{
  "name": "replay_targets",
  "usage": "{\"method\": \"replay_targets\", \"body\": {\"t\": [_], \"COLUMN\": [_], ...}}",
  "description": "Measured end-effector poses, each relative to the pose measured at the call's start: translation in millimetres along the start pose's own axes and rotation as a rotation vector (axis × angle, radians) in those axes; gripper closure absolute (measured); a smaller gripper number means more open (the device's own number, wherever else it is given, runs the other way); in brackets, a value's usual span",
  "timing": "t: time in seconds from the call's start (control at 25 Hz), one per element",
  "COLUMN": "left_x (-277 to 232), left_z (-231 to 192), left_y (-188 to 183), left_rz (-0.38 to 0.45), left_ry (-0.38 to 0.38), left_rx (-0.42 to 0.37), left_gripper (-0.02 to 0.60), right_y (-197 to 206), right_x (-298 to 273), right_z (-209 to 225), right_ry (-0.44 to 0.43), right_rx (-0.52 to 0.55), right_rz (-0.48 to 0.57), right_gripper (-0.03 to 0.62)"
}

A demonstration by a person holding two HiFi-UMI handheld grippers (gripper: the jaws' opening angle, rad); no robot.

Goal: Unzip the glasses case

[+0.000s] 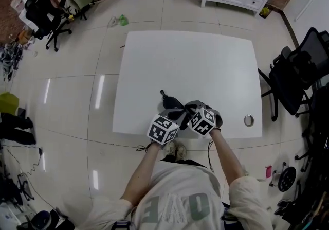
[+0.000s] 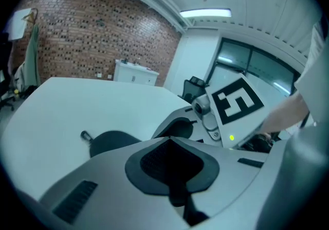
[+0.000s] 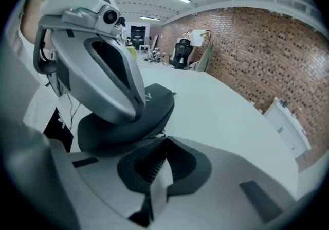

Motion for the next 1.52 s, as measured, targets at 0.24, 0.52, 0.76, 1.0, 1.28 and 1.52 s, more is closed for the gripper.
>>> {"method": "replay_targets", "body": {"t": [0.24,0.52,0.76,1.0,1.28,1.52], "left_x": [8.5,3.4,13.6,-8.6,-15.4,-13.6], "left_z": [18.0,15.9,7.4,16.4,14.0,13.0], "left_y": [-6.8,25.2,20.4,-8.8,-12.9,-9.5], "left_rz": [0.051,-0.088,-0.067,-0.030,-0.051,-0.058], "left_ry": [-0.022,-0.135,-0.218,-0.204,-0.199,-0.177], "left_rx": [0.104,0.054,0.049,-0.045,-0.037,-0.038], "left_gripper": [0.580,0.580,0.580,0.580,0.580,0.580], "right_y": [13.5,27.8,30.2,35.6,47.0,82.2], "right_x": [20.7,34.4,41.8,37.5,52.8,71.1], "right_z": [4.0,-24.6,-63.2,-71.6,-61.1,-26.7], "right_ry": [0.149,0.143,0.117,0.130,0.174,0.266], "right_rx": [-0.304,-0.342,-0.385,-0.461,-0.423,-0.461], "right_rz": [0.073,0.070,0.080,0.082,0.059,0.012], "right_gripper": [0.594,0.594,0.594,0.594,0.594,0.593]}}
Point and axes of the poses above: the fingertips, and each gripper's own axes: x backward along the fingers, z to its right, y out of its underside, the point moved 9 cm from there along x, backward along the fingers, and after that the axes turned 4 degrees about -x, right-handed, at the moved point
